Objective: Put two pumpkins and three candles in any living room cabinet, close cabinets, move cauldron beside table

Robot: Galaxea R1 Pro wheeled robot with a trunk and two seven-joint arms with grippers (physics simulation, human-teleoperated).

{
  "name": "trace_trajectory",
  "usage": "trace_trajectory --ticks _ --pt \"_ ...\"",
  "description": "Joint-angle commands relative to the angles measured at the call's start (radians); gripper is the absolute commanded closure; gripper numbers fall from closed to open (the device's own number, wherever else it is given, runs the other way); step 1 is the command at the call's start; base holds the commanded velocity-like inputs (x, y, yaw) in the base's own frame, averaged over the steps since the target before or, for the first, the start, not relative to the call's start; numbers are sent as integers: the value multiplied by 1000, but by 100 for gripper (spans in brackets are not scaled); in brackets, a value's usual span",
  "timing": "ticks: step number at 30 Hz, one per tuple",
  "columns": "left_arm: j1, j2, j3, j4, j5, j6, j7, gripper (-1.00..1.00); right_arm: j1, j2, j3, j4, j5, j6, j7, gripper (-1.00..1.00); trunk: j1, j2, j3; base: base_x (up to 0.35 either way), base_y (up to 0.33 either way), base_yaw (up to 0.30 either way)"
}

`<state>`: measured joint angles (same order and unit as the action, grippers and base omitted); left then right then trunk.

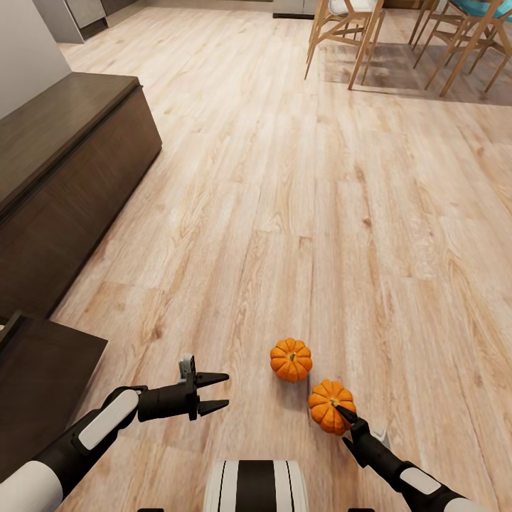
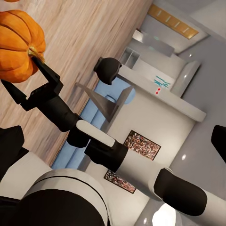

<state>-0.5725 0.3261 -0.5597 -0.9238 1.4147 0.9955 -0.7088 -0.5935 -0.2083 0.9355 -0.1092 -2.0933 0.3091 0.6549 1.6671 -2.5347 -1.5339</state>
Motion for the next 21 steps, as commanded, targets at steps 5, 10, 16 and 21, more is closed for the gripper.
trace_trajectory --ticks 5,10,16,21 --pt "-1 1 -3 0 1 2 -5 -100 0 0 5 3 -8 2 -23 -100 0 0 -1 1 0 0" --pt "-1 1 -3 0 1 2 -5 -100 0 0 5 3 -8 2 -23 -100 0 0 -1 22 14 0" --pt "-1 1 -3 0 1 2 -5 -100 0 0 5 3 -8 2 -23 -100 0 0 -1 24 13 0" --pt "-1 1 -3 0 1 2 -5 -100 0 0 5 3 -8 2 -23 -100 0 0 -1 1 0 0"
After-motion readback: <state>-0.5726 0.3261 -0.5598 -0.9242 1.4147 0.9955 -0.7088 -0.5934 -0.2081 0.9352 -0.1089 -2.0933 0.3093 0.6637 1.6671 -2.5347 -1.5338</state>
